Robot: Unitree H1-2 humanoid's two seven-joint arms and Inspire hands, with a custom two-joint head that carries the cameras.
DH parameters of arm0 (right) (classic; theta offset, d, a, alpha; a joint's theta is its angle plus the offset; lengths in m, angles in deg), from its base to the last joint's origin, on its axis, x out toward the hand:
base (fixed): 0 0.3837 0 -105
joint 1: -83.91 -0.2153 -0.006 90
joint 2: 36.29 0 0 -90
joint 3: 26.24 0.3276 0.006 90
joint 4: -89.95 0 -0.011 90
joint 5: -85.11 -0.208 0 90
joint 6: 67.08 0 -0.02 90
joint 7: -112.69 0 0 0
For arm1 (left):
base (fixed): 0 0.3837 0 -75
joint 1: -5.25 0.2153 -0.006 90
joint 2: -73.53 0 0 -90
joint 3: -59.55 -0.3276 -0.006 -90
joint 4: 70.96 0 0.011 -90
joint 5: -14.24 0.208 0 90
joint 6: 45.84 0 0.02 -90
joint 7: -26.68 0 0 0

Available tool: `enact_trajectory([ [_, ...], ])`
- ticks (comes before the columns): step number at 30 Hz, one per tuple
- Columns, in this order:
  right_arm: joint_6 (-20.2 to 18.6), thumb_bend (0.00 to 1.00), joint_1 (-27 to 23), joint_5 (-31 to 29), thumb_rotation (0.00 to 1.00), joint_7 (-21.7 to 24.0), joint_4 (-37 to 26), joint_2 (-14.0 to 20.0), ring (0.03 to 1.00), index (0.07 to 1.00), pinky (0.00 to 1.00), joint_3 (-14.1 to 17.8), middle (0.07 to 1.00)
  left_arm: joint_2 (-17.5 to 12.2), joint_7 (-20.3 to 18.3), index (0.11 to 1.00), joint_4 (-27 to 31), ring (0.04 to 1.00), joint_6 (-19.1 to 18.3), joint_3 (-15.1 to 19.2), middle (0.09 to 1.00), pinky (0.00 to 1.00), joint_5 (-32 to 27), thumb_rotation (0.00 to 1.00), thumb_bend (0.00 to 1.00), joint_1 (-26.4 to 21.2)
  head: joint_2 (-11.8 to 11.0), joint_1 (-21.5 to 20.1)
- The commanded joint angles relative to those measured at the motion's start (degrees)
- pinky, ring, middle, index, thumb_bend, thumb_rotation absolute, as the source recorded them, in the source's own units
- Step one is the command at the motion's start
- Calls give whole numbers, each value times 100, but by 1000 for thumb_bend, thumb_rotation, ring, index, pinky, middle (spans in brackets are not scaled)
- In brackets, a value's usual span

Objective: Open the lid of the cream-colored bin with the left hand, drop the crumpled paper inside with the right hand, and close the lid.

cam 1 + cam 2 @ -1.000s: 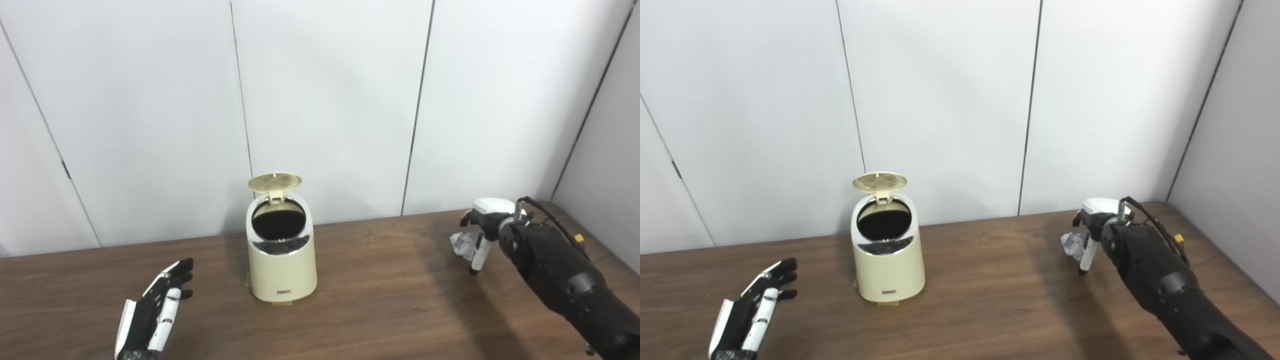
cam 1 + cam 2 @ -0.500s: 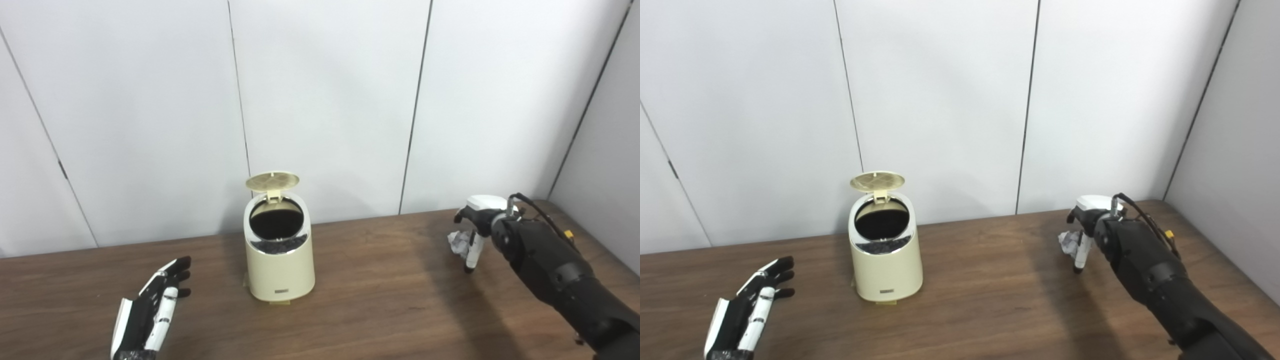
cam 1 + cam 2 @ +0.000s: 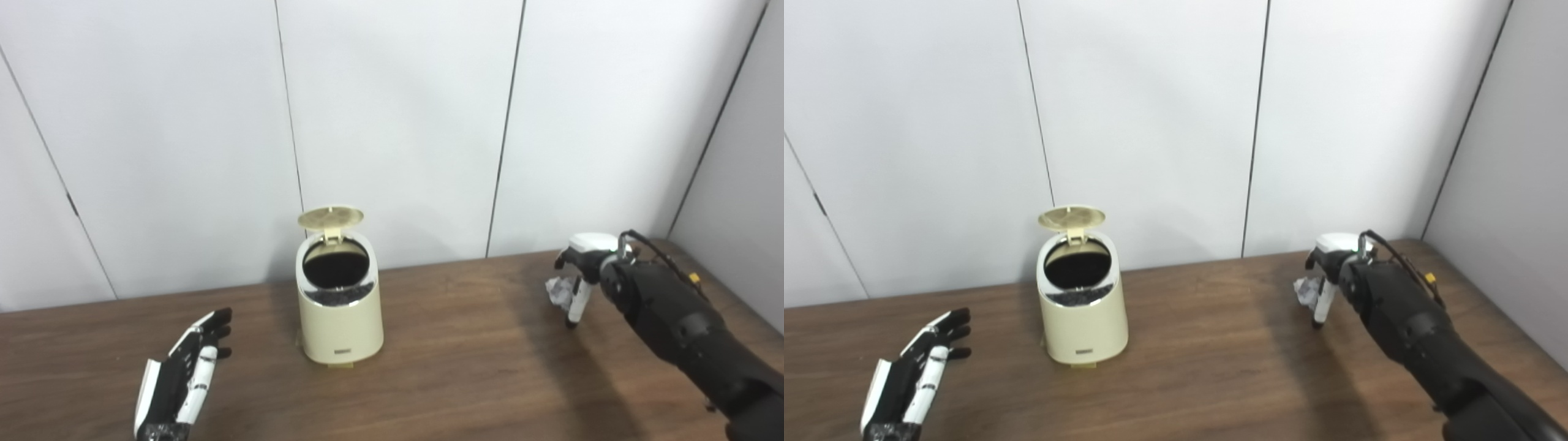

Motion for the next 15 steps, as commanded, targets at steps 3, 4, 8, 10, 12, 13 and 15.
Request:
enact_trajectory([
  [3, 148, 937, -267, -180, 176, 134, 13, 71, 799, 777, 790, 14, 811, -16, 15, 847, 187, 826, 48, 26, 846, 720, -58, 827, 204, -150, 25, 13],
  [4, 216, 923, -272, -292, 154, 139, 70, 69, 712, 777, 673, 64, 760, -11, 15, 847, 202, 826, 26, 28, 846, 721, -59, 825, 209, -146, 25, 13],
  [8, 226, 870, -209, -527, 52, 174, -55, 91, 544, 756, 544, 176, 565, -11, 33, 842, 232, 823, 11, 23, 843, 710, -21, 807, 209, -141, 42, 10],
  [10, 229, 854, -195, -529, 37, 158, -100, 114, 550, 745, 570, 152, 563, -15, 33, 842, 252, 823, -2, 19, 842, 709, -7, 813, 210, -140, 44, 9],
  [12, 237, 838, -192, -511, 27, 139, -120, 128, 567, 732, 619, 125, 571, -21, 28, 845, 270, 825, -22, 15, 844, 713, 3, 831, 214, -136, 45, 9],
  [13, 211, 834, -184, -465, 25, 122, -163, 135, 566, 729, 619, 100, 572, -19, 27, 846, 286, 826, -36, 15, 845, 714, 5, 835, 215, -131, 52, 8],
  [15, 165, 809, -179, -347, 24, 94, -220, 153, 654, 684, 745, 21, 612, -17, 27, 848, 303, 824, -49, 16, 847, 711, 4, 837, 213, -126, 55, 6],
])
